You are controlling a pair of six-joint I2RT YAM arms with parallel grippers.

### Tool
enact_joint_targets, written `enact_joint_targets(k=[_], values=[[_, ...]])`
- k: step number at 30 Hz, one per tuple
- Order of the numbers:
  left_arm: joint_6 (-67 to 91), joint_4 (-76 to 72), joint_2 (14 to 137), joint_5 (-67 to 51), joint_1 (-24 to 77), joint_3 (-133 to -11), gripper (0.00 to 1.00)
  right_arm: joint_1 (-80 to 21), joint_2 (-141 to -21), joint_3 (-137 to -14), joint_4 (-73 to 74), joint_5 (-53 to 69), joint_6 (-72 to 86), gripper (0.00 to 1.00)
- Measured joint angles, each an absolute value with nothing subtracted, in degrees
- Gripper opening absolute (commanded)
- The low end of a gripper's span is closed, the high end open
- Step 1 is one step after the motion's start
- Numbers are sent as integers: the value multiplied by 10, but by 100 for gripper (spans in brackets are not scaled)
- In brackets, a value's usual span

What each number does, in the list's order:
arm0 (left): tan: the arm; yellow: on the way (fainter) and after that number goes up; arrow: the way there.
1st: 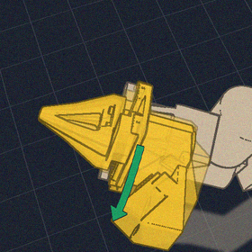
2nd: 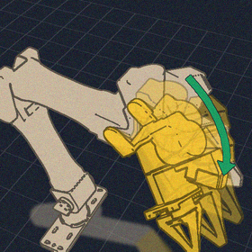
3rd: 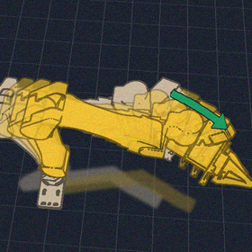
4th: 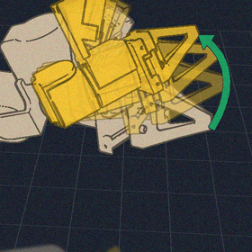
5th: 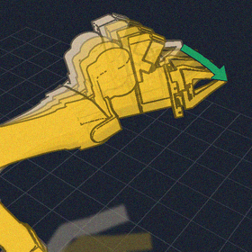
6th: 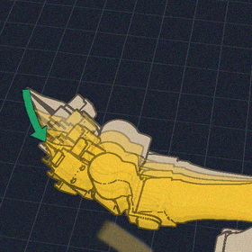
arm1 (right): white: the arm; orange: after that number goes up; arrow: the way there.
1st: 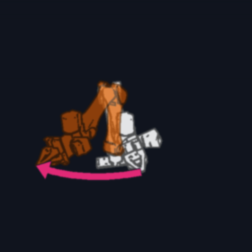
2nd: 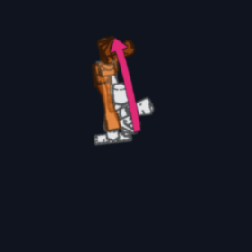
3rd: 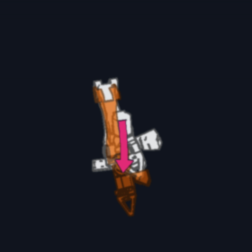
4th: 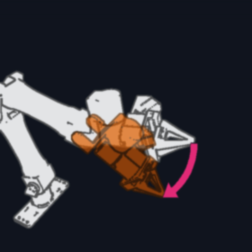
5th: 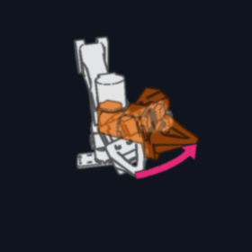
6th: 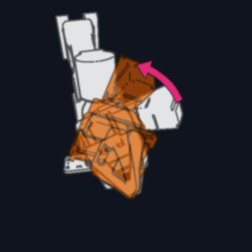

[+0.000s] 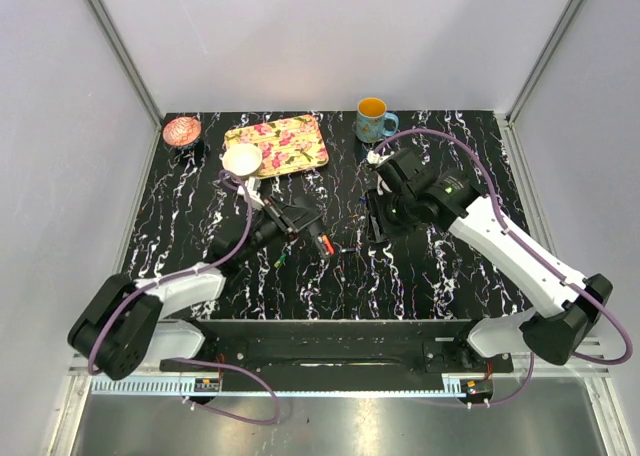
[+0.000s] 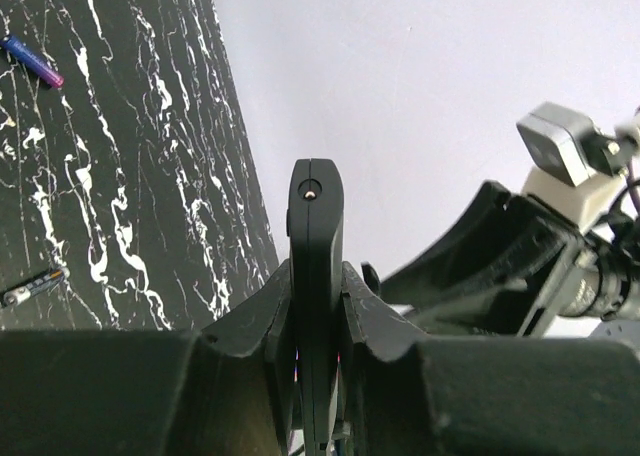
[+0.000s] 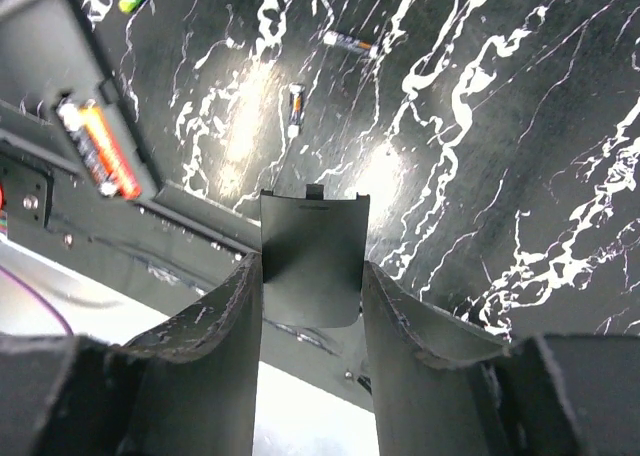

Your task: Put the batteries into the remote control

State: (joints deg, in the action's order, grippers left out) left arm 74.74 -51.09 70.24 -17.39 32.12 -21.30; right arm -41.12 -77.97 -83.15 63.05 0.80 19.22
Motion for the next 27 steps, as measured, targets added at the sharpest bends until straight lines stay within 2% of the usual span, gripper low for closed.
enact_joint_targets(k=[7,15,27], values=[[778,-575,770,-174,321,-225,0,-459,-794,-896,688,12,190,0],[843,-655,861,-174,326,-228,0,-471,-871,-933,696,21,183,0],[864,-677,868,-173,345,-248,0,-481,-918,-974,703,32,175,0]])
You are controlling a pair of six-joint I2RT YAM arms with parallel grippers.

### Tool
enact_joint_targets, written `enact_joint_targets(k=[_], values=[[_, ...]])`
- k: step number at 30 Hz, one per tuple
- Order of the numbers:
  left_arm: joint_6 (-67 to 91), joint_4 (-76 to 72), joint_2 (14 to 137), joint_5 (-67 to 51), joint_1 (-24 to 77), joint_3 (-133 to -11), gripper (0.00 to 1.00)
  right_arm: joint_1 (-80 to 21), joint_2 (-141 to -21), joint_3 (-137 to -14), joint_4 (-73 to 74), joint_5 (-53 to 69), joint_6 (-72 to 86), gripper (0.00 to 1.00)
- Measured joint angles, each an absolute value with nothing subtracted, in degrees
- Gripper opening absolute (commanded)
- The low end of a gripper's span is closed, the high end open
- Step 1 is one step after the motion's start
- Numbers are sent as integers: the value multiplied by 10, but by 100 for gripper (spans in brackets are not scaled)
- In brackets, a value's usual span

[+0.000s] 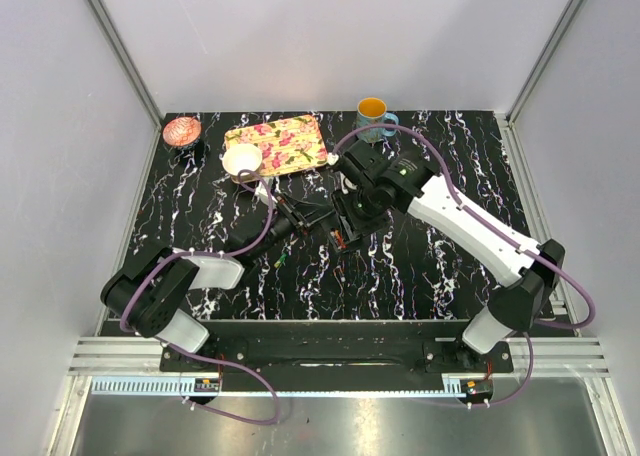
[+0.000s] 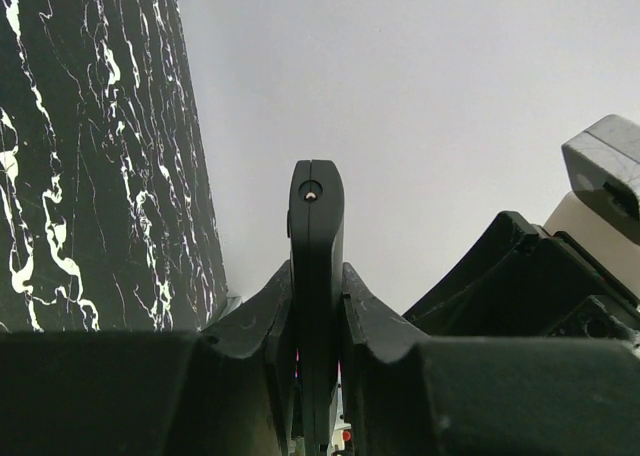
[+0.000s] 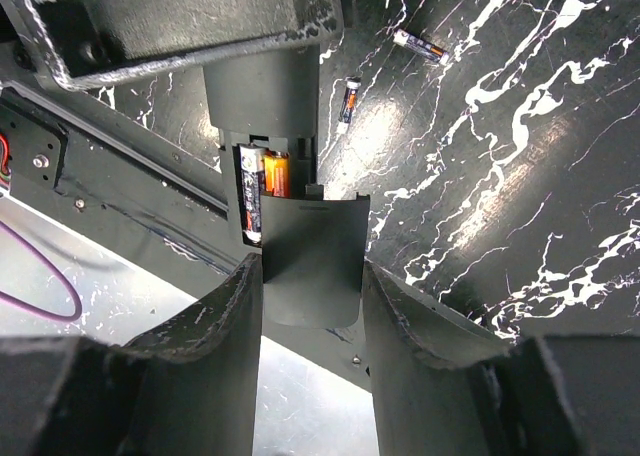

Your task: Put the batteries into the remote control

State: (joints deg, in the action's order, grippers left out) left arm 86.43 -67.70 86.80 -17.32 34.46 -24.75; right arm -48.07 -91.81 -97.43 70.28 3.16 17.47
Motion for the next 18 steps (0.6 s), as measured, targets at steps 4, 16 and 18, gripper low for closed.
enact_joint_targets(k=[4,16,18], values=[[865,-675,868,-172,347,-248,0,-481,-933,-993,710,32,168,0],[861,-655,868,-156,362,-248,0,-485,-966,-1008,732,38,160,0],[860,-654,867,-153,363,-248,0,-486,-966,-1008,732,39,160,0]])
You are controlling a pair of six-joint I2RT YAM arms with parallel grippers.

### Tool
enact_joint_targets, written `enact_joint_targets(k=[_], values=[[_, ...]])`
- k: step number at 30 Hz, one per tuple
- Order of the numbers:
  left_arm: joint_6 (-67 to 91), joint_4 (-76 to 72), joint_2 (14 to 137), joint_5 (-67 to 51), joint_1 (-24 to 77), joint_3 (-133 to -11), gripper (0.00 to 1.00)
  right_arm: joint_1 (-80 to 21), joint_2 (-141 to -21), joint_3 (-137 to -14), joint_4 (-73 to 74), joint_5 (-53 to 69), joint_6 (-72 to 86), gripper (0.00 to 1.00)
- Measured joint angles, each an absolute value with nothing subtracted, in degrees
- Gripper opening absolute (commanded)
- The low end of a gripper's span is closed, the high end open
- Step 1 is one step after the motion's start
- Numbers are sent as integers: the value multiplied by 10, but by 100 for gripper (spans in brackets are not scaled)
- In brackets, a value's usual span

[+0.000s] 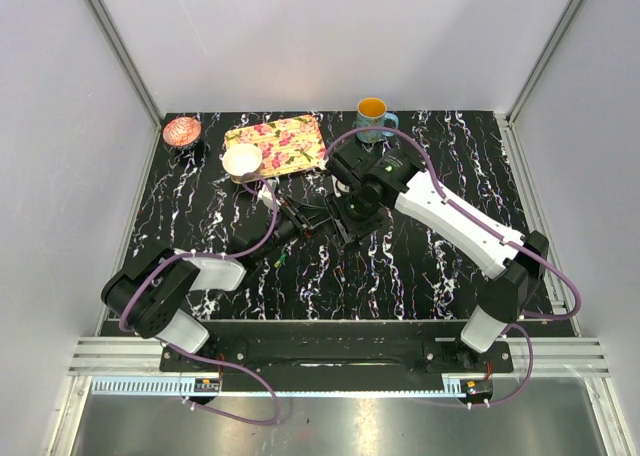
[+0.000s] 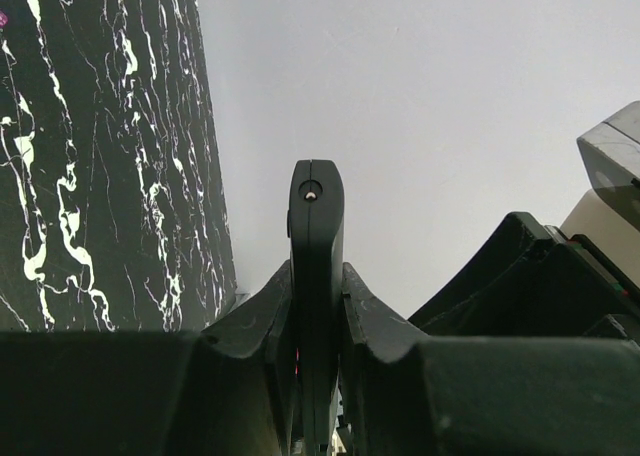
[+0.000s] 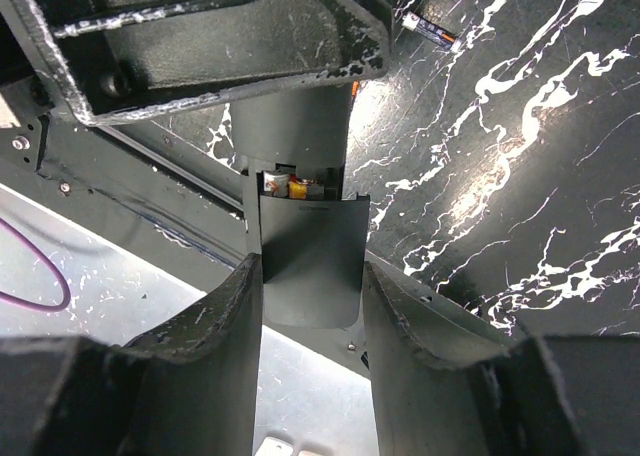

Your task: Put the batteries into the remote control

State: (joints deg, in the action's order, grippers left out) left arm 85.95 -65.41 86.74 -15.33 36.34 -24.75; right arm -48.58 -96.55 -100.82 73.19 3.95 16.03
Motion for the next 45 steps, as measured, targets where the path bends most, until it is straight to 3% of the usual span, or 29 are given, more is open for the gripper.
enact_joint_targets(k=[45], values=[[864,-639,867,-137,375,-248,0,-500,-972,-979,696,30,165,1]])
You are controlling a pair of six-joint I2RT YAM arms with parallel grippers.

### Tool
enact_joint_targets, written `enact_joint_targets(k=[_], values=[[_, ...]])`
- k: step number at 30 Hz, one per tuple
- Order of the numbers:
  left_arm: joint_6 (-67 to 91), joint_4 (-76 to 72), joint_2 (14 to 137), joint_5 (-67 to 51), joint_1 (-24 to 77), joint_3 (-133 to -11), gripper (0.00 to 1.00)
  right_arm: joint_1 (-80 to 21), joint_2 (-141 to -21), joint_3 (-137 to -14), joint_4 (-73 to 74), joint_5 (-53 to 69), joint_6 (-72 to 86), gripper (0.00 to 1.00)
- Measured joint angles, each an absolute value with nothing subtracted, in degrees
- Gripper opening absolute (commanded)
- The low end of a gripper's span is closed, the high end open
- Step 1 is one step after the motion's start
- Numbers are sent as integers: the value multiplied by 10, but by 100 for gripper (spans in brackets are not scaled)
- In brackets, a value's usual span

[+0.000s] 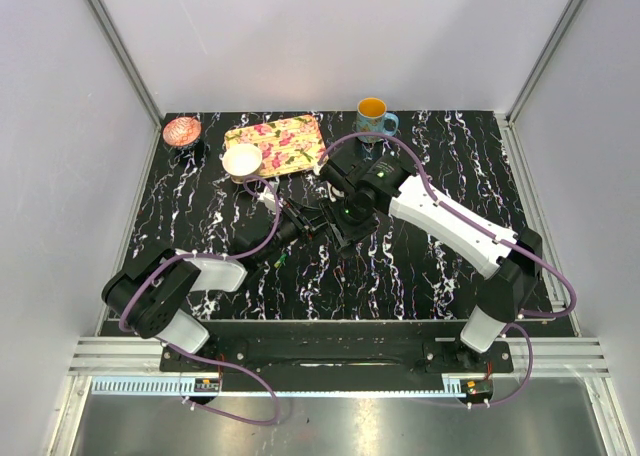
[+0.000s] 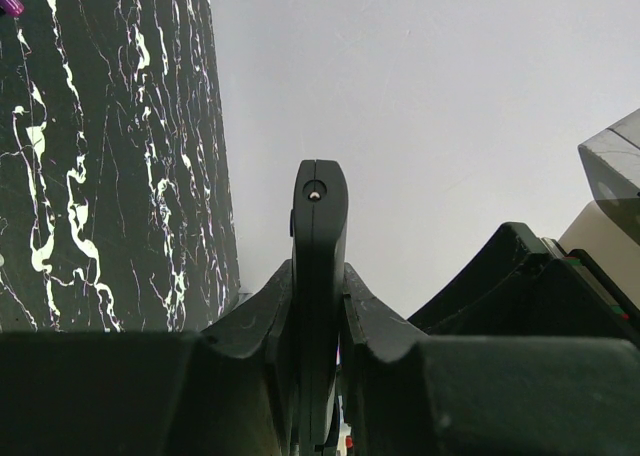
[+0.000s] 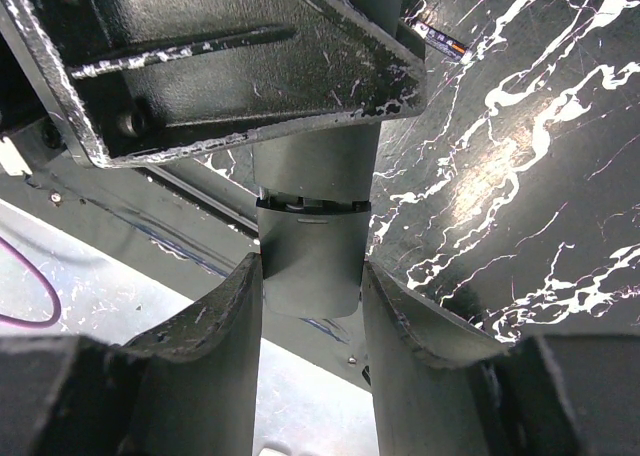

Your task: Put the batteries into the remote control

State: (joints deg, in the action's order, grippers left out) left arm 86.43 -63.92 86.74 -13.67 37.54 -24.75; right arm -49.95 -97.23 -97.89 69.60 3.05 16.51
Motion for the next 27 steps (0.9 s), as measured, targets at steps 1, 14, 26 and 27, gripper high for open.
enact_joint_targets(k=[1,14,26,27], values=[[864,-639,867,-136,376,-248,0,-500,-972,-979,696,30,165,4],[864,-639,867,-134,378,-248,0,-500,-972,-979,698,28,165,27],[865,-640,867,-132,378,-248,0,-502,-973,-983,701,21,165,38],[865,-640,867,-132,378,-248,0,-502,-973,-983,701,20,165,38]])
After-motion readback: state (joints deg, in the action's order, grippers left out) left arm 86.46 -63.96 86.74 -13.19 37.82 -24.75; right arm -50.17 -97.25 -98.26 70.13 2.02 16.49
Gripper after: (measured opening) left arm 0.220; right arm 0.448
